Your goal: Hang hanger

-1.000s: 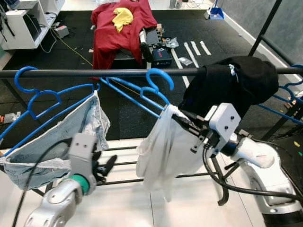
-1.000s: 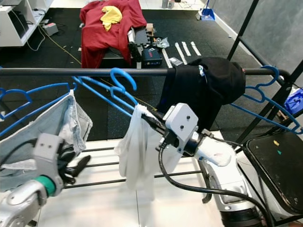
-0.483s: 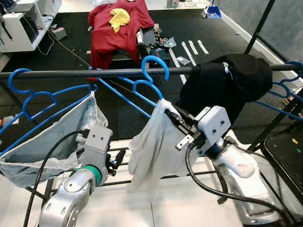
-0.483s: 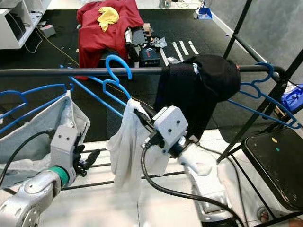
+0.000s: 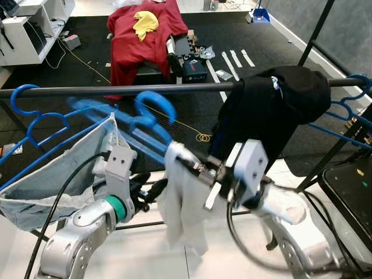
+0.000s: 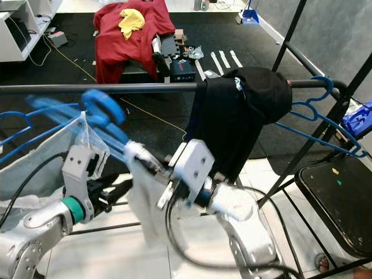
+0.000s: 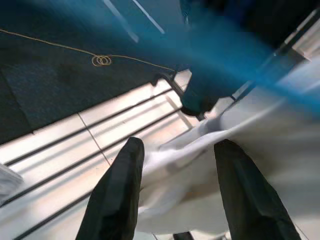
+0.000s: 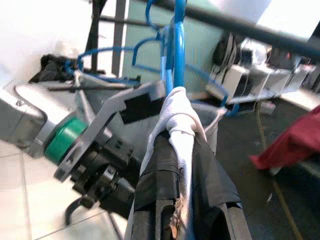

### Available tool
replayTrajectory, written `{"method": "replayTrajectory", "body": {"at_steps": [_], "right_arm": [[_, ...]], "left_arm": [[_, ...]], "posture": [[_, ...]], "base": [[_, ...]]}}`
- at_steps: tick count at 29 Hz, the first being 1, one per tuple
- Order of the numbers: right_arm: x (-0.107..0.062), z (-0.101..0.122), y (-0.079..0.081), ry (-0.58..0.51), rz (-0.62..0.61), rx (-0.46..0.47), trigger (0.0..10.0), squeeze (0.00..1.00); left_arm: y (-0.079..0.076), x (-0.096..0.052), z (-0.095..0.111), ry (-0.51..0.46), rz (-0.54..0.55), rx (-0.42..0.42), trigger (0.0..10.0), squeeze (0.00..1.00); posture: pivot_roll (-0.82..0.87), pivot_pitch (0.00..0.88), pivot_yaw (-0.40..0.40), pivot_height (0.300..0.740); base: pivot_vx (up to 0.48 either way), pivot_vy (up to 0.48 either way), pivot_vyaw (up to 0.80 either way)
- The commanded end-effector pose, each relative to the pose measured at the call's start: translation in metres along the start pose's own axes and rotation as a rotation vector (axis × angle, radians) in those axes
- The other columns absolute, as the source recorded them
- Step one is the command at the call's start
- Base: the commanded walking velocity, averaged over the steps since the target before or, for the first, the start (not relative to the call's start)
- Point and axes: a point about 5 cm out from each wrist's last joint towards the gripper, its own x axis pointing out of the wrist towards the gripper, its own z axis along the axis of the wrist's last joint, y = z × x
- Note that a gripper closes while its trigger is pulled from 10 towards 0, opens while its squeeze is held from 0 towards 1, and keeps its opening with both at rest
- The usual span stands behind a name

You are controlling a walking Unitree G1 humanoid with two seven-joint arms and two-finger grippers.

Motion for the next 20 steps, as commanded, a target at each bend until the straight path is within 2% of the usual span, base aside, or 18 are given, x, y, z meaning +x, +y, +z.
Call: {"method": "replayTrajectory", "body": {"at_steps": [1, 4, 6, 8, 11, 12, 13, 14, 15, 17, 20], "right_arm": [[-0.004, 0.000, 0.003, 0.017, 0.005, -0.011, 10.0, 0.00], [-0.006, -0.003, 0.004, 0.036, -0.006, -0.009, 10.0, 0.00], [-0.020, -0.011, 0.005, 0.113, -0.001, -0.011, 10.0, 0.00], [-0.036, -0.010, 0.003, 0.178, 0.069, -0.017, 10.0, 0.00], [-0.045, -0.004, 0.000, 0.216, 0.152, -0.048, 10.0, 0.00], [-0.045, -0.004, 0.000, 0.216, 0.152, -0.048, 10.0, 0.00], [-0.046, 0.000, 0.000, 0.215, 0.197, -0.052, 10.0, 0.00], [-0.046, 0.000, 0.000, 0.215, 0.197, -0.052, 10.0, 0.00], [-0.045, 0.004, -0.001, 0.209, 0.234, -0.056, 10.0, 0.00], [-0.037, 0.011, -0.004, 0.181, 0.283, -0.072, 10.0, 0.00], [-0.024, 0.017, -0.011, 0.132, 0.277, -0.115, 10.0, 0.00]], "left_arm": [[0.000, -0.002, -0.008, 0.028, -0.002, 0.014, 10.0, 0.00], [0.000, -0.003, -0.009, 0.030, 0.000, 0.018, 10.0, 0.00], [0.002, -0.008, -0.016, 0.054, 0.012, 0.033, 10.0, 0.00], [0.007, -0.014, -0.028, 0.103, 0.027, 0.008, 10.0, 0.00], [0.011, -0.020, -0.039, 0.148, 0.025, -0.044, 10.0, 0.00], [0.011, -0.020, -0.039, 0.148, 0.025, -0.044, 10.0, 0.00], [0.010, -0.021, -0.045, 0.169, 0.020, -0.097, 10.0, 0.00], [0.010, -0.021, -0.045, 0.169, 0.020, -0.097, 10.0, 0.00], [0.009, -0.022, -0.051, 0.188, 0.013, -0.150, 10.0, 0.00], [0.003, -0.020, -0.060, 0.211, 0.001, -0.223, 10.0, 0.00], [-0.003, -0.015, -0.065, 0.209, 0.010, -0.293, 10.0, 0.00]], "posture": [[-0.16, 0.175, 0.065, 0.740], [-0.16, 0.176, 0.065, 0.740], [-0.16, 0.182, 0.065, 0.740], [-0.18, 0.184, 0.075, 0.740], [-0.19, 0.184, 0.083, 0.740], [-0.19, 0.184, 0.083, 0.740], [-0.19, 0.183, 0.088, 0.740], [-0.19, 0.183, 0.088, 0.740], [-0.19, 0.182, 0.090, 0.740], [-0.19, 0.182, 0.090, 0.740], [-0.18, 0.181, 0.085, 0.740]], "base": [[0.000, 0.000, 0.00], [0.000, 0.000, 0.00], [0.000, 0.000, 0.00], [0.000, 0.000, 0.00], [0.000, 0.000, 0.00], [0.000, 0.000, 0.00], [0.000, 0.000, 0.00], [0.000, 0.000, 0.00], [0.000, 0.000, 0.00], [0.000, 0.000, 0.00], [0.000, 0.000, 0.00]]}}
